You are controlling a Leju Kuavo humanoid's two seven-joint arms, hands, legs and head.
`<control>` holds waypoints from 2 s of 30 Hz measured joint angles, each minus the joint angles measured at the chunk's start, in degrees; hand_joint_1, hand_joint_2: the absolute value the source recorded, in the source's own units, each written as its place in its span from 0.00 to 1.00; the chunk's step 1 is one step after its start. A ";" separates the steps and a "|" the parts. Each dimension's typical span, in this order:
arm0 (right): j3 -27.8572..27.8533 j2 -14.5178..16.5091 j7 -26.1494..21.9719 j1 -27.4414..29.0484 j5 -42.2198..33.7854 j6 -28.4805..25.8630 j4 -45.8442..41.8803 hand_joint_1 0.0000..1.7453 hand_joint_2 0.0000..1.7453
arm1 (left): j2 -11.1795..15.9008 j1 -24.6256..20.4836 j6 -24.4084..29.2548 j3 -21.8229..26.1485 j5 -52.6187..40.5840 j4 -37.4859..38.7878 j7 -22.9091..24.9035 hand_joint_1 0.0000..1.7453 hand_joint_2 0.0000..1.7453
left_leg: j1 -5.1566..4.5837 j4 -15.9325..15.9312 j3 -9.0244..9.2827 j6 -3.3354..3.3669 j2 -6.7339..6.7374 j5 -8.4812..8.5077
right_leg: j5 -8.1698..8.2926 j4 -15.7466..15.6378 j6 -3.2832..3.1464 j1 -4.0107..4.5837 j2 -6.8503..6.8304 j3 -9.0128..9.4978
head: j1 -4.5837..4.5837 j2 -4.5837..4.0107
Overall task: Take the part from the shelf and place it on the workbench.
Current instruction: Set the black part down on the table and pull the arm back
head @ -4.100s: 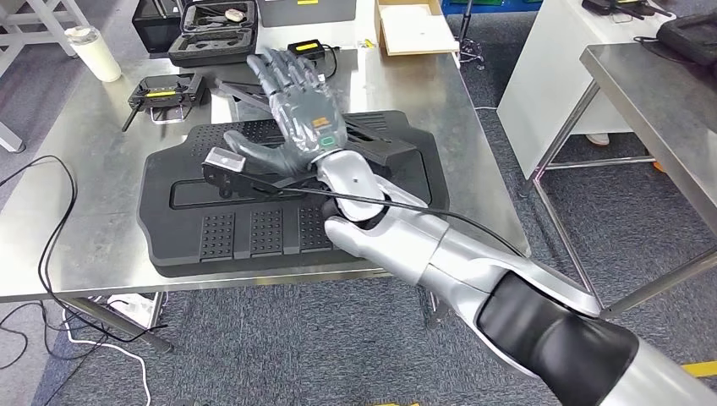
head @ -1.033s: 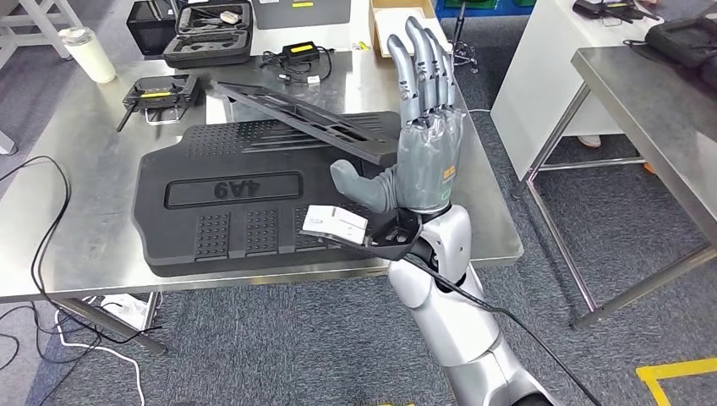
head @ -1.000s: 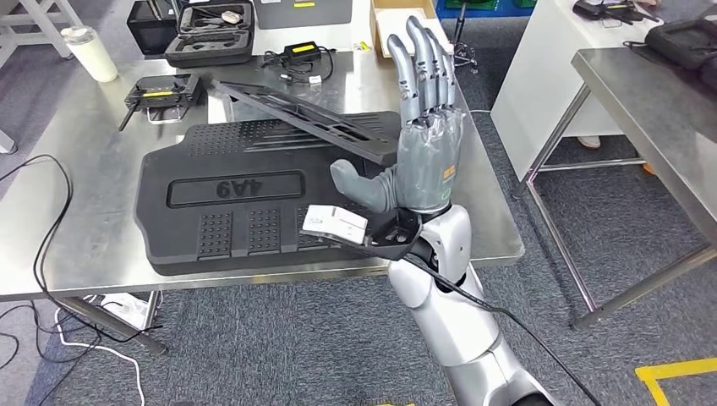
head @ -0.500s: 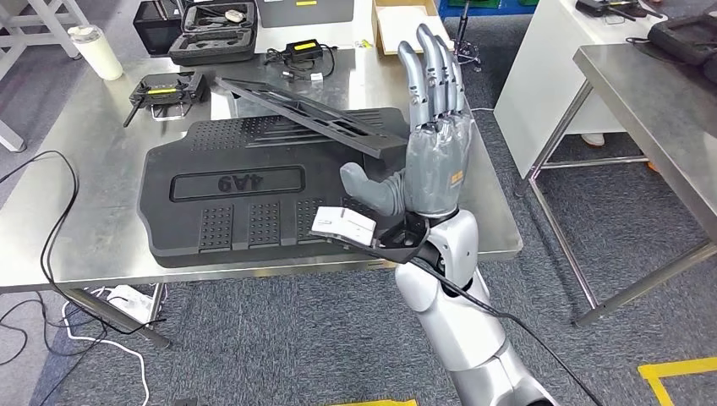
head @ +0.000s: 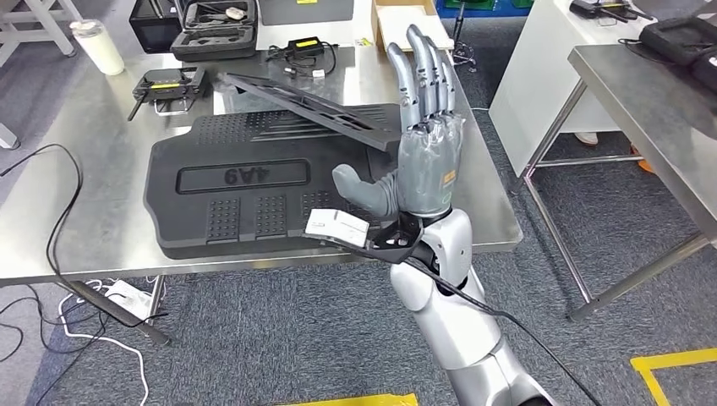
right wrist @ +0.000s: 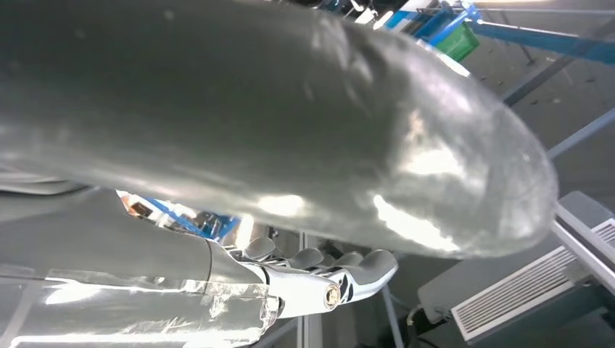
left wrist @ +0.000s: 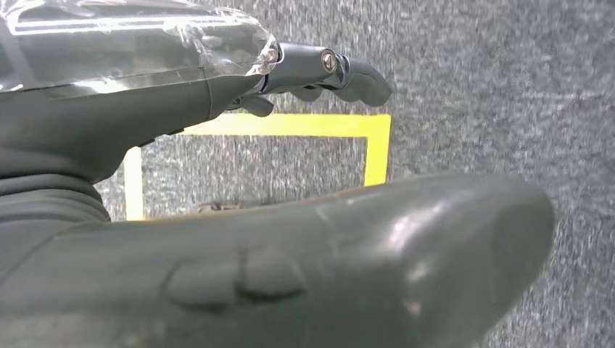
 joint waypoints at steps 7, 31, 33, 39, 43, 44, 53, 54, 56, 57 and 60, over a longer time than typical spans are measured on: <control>-0.01 -0.37 0.14 0.22 -0.01 -0.04 0.00 0.00 0.00 | 0.00 -0.05 0.08 -0.10 0.10 0.00 0.00 0.00 0.00 | -0.39 -0.25 -1.73 1.67 0.47 1.52 | -8.20 14.64 0.51 -0.14 0.02 -4.65 | 1.01 0.00; -0.01 -1.36 2.79 1.11 -0.33 -0.07 -2.54 0.00 0.00 | -0.11 -0.11 0.10 -0.21 0.33 0.00 0.00 0.00 0.00 | -0.29 -0.12 0.32 0.71 0.36 -0.25 | -0.36 0.54 0.12 0.15 -0.12 -0.31 | 0.21 0.00; -0.01 -1.52 2.87 1.19 -0.47 -0.07 -2.66 0.00 0.00 | -0.11 -0.28 0.10 -0.21 0.34 0.00 0.01 0.00 0.00 | -0.19 -0.34 -0.26 1.60 0.54 0.41 | -4.01 5.21 0.59 -0.01 -0.06 -2.16 | 0.57 0.00; -0.01 -2.02 2.97 1.89 -0.57 -0.07 -2.86 0.00 0.00 | -0.11 -0.31 0.03 -0.21 0.36 0.00 0.02 0.00 0.00 | -0.56 -0.15 -2.11 1.77 0.56 1.74 | -6.04 9.87 0.47 0.03 -0.05 -1.39 | 1.27 0.00; -0.01 -2.18 3.02 1.77 -0.52 -0.07 -3.03 0.00 0.00 | -0.19 -0.38 0.03 -0.21 0.41 0.00 0.02 0.00 0.00 | -0.81 0.15 -2.72 0.80 0.55 2.39 | -3.13 -1.05 -0.61 0.54 0.06 4.26 | 1.34 0.00; -0.01 -2.22 3.02 1.78 -0.50 -0.07 -3.04 0.00 0.00 | -0.20 -0.38 0.03 -0.22 0.43 0.00 0.02 0.00 0.00 | -0.80 0.11 -2.83 0.43 0.56 2.63 | -2.87 -1.22 -0.87 0.62 0.10 4.12 | 1.32 0.00; -0.01 -2.27 3.10 1.77 -0.38 -0.07 -3.06 0.00 0.00 | -0.20 -0.23 0.08 -0.23 0.51 0.00 0.02 0.00 0.00 | -0.30 14.58 -6.63 -1.59 0.36 -6.19 | -0.23 -1.25 -2.27 0.25 -0.42 1.28 | 0.23 0.00; -0.01 -2.27 3.11 1.78 -0.38 -0.07 -3.06 0.00 0.00 | -0.20 -0.23 0.10 -0.23 0.52 0.00 0.02 0.00 0.00 | -0.23 11.34 -4.45 -1.53 0.36 -4.72 | -0.10 -1.03 -2.15 0.24 -0.41 1.00 | 0.19 0.00; -0.01 -2.27 3.13 1.75 -0.37 -0.07 -3.06 0.00 0.00 | -0.20 -0.31 0.14 -0.23 0.53 0.00 0.02 0.00 0.00 | -0.19 3.56 -0.09 -1.18 0.34 -2.42 | 0.05 -0.45 -1.81 0.35 -0.39 0.46 | 0.10 0.00; -0.01 -2.27 3.13 1.73 -0.36 -0.07 -3.06 0.00 0.00 | -0.20 -0.33 0.17 -0.23 0.55 0.00 0.02 0.00 0.00 | -0.26 1.17 1.03 -0.89 0.31 -1.86 | 0.15 -0.19 -1.55 0.44 -0.39 0.20 | 0.11 0.00; -0.01 -2.28 3.13 1.71 -0.24 -0.07 -3.06 0.00 0.00 | -0.20 -0.18 0.27 -0.23 0.68 0.00 0.02 0.00 0.00 | -0.47 0.10 0.93 0.22 0.31 -1.29 | 0.58 0.04 -0.58 0.56 -0.36 -0.34 | 0.17 0.00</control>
